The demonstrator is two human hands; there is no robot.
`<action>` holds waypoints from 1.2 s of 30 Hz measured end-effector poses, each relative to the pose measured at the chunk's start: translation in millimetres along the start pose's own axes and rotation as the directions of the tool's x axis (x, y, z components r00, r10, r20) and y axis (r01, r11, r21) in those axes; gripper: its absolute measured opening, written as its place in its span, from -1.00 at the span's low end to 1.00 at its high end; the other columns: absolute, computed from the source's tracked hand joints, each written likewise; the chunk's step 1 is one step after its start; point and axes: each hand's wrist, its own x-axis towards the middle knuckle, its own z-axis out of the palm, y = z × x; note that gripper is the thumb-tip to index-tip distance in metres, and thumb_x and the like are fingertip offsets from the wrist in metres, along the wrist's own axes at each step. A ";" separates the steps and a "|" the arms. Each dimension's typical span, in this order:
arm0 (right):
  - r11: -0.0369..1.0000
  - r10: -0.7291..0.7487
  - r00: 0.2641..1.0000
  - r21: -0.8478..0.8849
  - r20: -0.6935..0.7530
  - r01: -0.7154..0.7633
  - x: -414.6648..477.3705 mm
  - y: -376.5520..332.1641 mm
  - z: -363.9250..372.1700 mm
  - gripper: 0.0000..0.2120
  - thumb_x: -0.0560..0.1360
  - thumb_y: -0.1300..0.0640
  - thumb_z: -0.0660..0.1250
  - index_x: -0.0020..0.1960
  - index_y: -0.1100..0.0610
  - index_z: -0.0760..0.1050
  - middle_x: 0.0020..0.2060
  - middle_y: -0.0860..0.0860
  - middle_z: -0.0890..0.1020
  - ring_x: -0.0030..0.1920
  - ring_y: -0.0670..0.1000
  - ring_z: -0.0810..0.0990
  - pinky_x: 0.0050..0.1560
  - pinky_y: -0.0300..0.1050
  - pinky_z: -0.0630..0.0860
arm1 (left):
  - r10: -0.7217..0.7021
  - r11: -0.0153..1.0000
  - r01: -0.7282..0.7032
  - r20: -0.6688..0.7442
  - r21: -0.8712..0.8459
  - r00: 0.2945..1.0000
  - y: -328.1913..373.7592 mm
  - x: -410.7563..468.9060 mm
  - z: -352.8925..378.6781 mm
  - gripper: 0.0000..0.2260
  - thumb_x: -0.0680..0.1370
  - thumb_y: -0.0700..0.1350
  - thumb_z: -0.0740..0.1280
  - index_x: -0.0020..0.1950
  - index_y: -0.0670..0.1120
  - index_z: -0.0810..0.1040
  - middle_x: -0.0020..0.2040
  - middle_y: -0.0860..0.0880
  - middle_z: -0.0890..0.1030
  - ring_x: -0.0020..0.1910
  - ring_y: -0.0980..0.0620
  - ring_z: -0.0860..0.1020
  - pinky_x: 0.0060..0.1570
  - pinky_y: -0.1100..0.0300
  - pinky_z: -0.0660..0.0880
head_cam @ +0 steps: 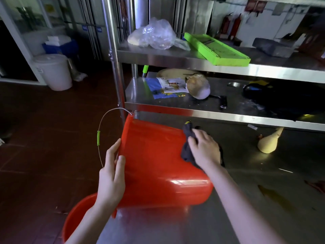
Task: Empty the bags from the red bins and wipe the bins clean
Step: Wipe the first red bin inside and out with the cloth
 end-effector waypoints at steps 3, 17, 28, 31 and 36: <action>0.979 0.198 0.967 0.007 0.159 -0.201 23.4 4.5 -6.1 -0.63 0.59 -0.10 0.04 0.33 -0.07 0.40 0.34 0.02 0.45 0.28 0.18 0.45 0.23 0.03 0.36 | -0.002 1.000 0.002 0.003 -0.021 1.000 -2.6 -1.6 -2.9 -0.67 0.65 0.05 0.08 0.41 0.31 0.30 -0.52 0.07 0.36 -0.58 0.18 0.29 -0.58 0.31 0.28; 0.915 -0.399 0.905 0.001 -0.143 0.404 -91.6 -125.1 47.0 -0.49 0.54 -0.12 0.14 0.47 -0.02 0.32 0.44 -0.03 0.40 0.46 0.12 0.32 0.46 0.14 0.21 | -0.174 0.967 0.164 0.035 0.194 0.984 46.9 83.7 13.9 -0.49 0.61 0.19 0.13 0.52 0.22 0.04 -0.12 -0.06 0.61 -0.18 -0.05 0.57 -0.16 0.09 0.40; 0.945 -0.327 0.942 0.001 0.078 0.328 -14.7 -102.3 23.0 -0.56 0.55 -0.12 0.10 0.35 0.01 0.43 0.30 0.01 0.52 0.29 0.15 0.47 0.28 0.05 0.36 | -0.134 0.925 0.118 0.019 0.360 0.991 39.1 81.0 16.1 -0.58 0.59 0.04 0.28 0.45 0.03 0.36 0.04 -0.14 0.61 -0.01 -0.12 0.57 -0.10 0.16 0.39; 0.966 -0.258 0.932 0.038 0.255 0.257 28.4 -93.5 18.3 -0.60 0.59 -0.11 0.07 0.36 -0.02 0.39 0.34 -0.01 0.48 0.29 0.15 0.45 0.25 0.04 0.34 | -0.184 0.924 0.163 0.028 0.345 0.983 44.1 83.0 18.2 -0.53 0.55 -0.02 0.36 0.44 0.06 0.35 0.06 -0.10 0.60 -0.09 -0.05 0.56 -0.11 0.14 0.47; 0.835 -0.549 0.835 0.013 -0.030 0.549 -58.1 -30.4 26.7 -0.52 0.58 -0.09 0.15 0.47 0.01 0.33 0.47 -0.05 0.35 0.50 0.09 0.25 0.49 0.06 0.17 | -0.251 0.909 0.229 0.018 0.348 0.968 44.9 105.9 22.3 -0.52 0.52 -0.06 0.39 0.41 0.06 0.37 -0.11 -0.02 0.56 -0.27 0.05 0.53 -0.25 0.16 0.49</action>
